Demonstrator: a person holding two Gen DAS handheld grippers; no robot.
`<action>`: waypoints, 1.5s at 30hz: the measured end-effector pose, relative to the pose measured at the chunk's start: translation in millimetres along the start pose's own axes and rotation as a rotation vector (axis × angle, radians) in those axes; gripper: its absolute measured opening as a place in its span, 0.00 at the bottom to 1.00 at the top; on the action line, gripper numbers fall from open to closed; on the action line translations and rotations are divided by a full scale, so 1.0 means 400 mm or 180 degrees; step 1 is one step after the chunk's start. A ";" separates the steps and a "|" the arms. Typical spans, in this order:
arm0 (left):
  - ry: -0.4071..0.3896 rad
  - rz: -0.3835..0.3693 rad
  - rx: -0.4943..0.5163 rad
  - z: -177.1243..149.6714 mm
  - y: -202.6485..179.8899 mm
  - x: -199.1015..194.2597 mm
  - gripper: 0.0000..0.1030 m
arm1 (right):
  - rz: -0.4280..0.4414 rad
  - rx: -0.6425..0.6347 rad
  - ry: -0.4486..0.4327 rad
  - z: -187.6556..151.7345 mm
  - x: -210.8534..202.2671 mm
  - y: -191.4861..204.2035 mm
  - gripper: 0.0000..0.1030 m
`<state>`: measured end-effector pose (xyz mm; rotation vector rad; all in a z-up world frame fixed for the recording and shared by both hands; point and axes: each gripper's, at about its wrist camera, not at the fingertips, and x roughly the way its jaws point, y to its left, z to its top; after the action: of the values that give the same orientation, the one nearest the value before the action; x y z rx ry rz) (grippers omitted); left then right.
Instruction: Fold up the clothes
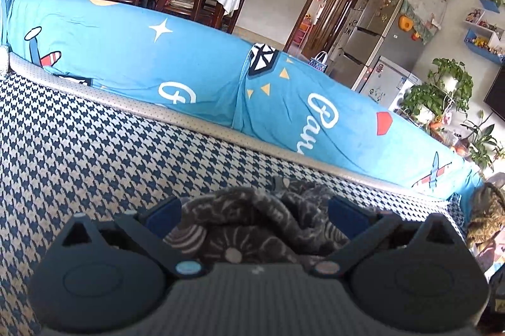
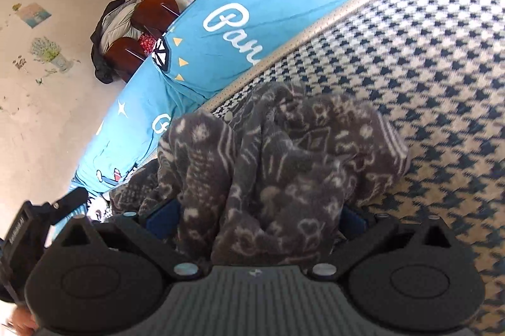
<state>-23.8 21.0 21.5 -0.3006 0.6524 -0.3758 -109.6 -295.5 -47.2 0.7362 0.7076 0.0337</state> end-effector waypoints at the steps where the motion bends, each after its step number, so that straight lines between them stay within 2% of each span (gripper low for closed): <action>1: -0.0007 -0.0015 0.0005 0.001 -0.003 -0.003 1.00 | -0.0003 -0.0043 -0.0027 0.000 -0.013 0.001 1.00; 6: 0.0001 -0.0007 0.0073 -0.008 -0.019 0.003 1.00 | -0.0048 -0.0205 -0.0228 0.004 -0.065 0.005 1.00; 11: 0.0145 -0.0015 0.0149 -0.035 -0.037 0.036 1.00 | -0.0086 -0.0252 -0.0470 0.018 -0.085 0.006 1.00; 17: 0.0437 0.0094 0.0307 -0.091 -0.058 0.089 1.00 | -0.0122 -0.0346 -0.0505 0.027 -0.047 0.024 0.99; 21: 0.0600 0.0178 0.0423 -0.129 -0.060 0.108 1.00 | -0.0140 -0.0554 -0.0554 0.029 -0.025 0.056 0.96; 32: 0.0823 0.0267 0.0465 -0.180 -0.026 0.111 1.00 | -0.0342 -0.0571 -0.0513 0.052 0.046 0.064 0.89; 35: 0.0857 0.0288 0.0502 -0.191 -0.022 0.110 1.00 | -0.0384 -0.0523 -0.0517 0.067 0.059 0.055 0.83; 39: 0.0876 0.0283 0.0524 -0.201 -0.018 0.107 1.00 | -0.0446 -0.0499 -0.0451 0.083 0.083 0.043 0.67; 41: 0.0886 0.0280 0.0528 -0.204 -0.016 0.106 1.00 | -0.0469 -0.0525 -0.0402 0.085 0.099 0.041 0.65; 45: 0.0909 0.0282 0.0549 -0.211 -0.016 0.105 1.00 | -0.0502 -0.0679 -0.0297 0.084 0.133 0.046 0.48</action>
<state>-48.1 -15.4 -62.2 -0.0527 0.9040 -0.3908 -44.6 -287.7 -49.0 0.4733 0.6596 -0.0679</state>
